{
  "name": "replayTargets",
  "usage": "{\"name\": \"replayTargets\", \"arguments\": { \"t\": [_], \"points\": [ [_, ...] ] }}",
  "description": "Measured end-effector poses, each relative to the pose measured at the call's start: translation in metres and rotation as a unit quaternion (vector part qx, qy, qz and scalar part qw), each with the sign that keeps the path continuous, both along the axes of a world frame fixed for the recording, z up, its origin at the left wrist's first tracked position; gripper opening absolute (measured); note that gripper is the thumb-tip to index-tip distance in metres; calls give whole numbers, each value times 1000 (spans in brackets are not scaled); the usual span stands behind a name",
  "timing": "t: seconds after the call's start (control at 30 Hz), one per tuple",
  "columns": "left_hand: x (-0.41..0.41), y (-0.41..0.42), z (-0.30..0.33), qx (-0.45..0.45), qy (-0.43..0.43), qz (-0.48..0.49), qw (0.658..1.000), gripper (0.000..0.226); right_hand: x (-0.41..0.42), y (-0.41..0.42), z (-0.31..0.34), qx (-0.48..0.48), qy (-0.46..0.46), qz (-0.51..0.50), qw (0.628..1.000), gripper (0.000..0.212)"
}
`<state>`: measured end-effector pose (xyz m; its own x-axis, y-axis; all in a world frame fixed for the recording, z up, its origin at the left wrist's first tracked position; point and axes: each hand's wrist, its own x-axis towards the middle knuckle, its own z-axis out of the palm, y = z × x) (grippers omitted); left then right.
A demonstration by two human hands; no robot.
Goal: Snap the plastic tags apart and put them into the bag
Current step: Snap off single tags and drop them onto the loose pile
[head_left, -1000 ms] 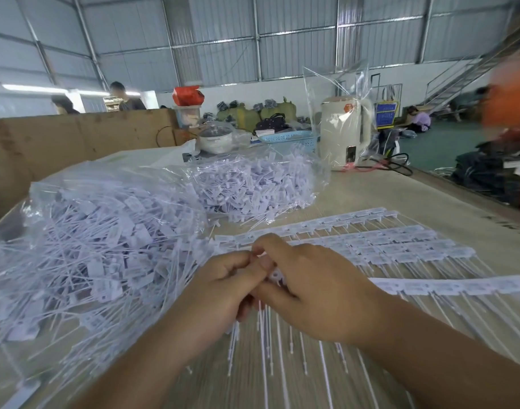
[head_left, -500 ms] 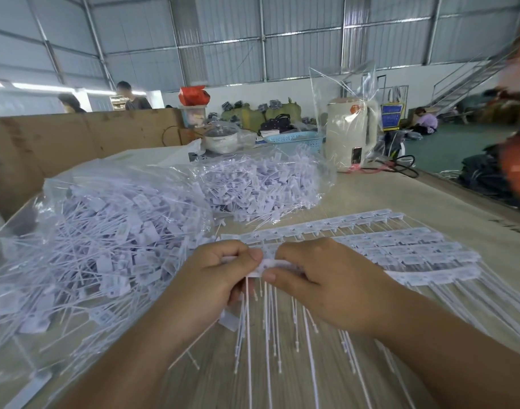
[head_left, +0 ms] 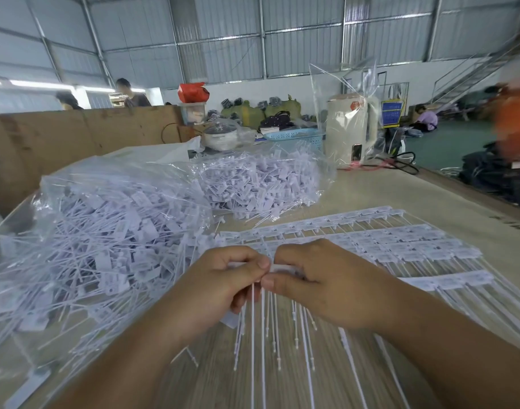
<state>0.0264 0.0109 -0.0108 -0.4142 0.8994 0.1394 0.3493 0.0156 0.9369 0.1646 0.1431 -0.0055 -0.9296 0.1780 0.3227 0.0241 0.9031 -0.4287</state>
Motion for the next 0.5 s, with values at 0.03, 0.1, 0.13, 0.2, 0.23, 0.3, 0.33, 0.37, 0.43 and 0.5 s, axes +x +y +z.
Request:
{"name": "replayTargets", "arguments": {
  "t": [0.03, 0.1, 0.13, 0.2, 0.23, 0.3, 0.33, 0.37, 0.43, 0.5],
  "points": [
    [0, 0, 0, 5, -4, 1, 1000, 27, 0, 1, 0, -5, -3, 1, 1000, 36],
    [-1, 0, 0, 17, -15, 1, 1000, 22, 1, 3, -1, -11, -12, 1, 1000, 38],
    [-2, 0, 0, 19, -17, -2, 1000, 22, 1, 3, -1, -13, -15, 1, 1000, 39],
    [-3, -1, 0, 15, -24, -11, 1000, 19, 0, 3, -1, -4, -19, -3, 1000, 42],
    [-3, -2, 0, 12, -32, -17, 999, 18, 0, 2, -1, 7, -19, -5, 1000, 42],
    [-4, -2, 0, 10, -53, -28, 998, 17, 0, 0, 0, 20, -12, -8, 1000, 43],
    [-4, -2, 0, 12, -65, -26, 997, 18, -1, -1, 0, 22, -6, -11, 1000, 42],
    [-3, -1, 0, 18, -82, -19, 996, 20, -1, -1, 1, 24, 3, -15, 1000, 41],
    [-2, 2, -1, 43, -125, 7, 991, 26, -2, -3, 2, 27, 21, -30, 999, 40],
    [1, 5, -2, 70, -148, 40, 986, 30, -3, -5, 3, 36, 34, -54, 997, 41]
  ]
}}
